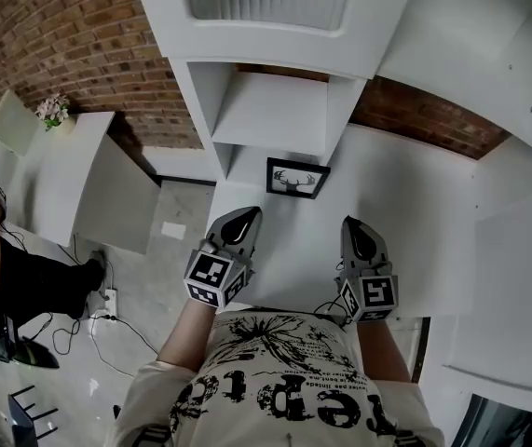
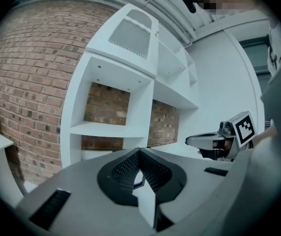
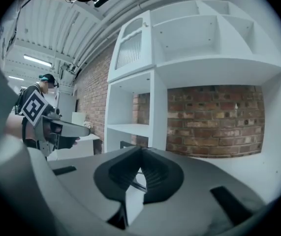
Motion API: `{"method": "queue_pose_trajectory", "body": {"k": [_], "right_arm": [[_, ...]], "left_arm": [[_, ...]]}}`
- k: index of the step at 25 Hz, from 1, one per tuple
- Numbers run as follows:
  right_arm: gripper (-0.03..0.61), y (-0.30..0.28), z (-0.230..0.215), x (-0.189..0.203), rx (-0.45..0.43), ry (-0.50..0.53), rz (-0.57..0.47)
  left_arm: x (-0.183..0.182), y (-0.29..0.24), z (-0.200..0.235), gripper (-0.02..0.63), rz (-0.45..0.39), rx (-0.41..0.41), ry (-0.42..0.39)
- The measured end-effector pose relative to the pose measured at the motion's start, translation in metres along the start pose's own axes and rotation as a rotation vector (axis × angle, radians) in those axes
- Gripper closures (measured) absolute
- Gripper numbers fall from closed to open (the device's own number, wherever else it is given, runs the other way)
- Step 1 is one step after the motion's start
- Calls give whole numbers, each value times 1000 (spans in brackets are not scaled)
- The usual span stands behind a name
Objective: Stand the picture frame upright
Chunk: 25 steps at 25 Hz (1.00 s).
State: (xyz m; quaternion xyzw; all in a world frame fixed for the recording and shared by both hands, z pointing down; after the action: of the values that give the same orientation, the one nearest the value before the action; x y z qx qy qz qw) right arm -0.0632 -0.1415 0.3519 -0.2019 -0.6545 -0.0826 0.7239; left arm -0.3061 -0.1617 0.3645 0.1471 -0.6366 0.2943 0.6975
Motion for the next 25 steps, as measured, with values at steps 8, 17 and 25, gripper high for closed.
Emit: {"method": "queue_pose_trajectory", "body": {"k": [8, 17, 25], "right_arm": [[575, 13, 3, 2, -16, -19, 16], [575, 12, 6, 7, -50, -28, 47], [575, 4, 10, 8, -67, -17, 59]], "left_arm": [[-1, 9, -18, 601, -28, 16, -22], [0, 5, -21, 600, -28, 24, -25], [-2, 0, -13, 601, 0, -3, -26]]}}
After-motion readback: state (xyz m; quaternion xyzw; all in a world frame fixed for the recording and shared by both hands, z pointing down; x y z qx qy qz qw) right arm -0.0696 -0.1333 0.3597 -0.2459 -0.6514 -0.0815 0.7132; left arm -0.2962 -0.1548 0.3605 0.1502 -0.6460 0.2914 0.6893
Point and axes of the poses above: the fingertips, and each gripper's own axes: y backward along the fingers, z to its left, x out of its underside, the point moved 7 cm from there along y, backward along the fingers
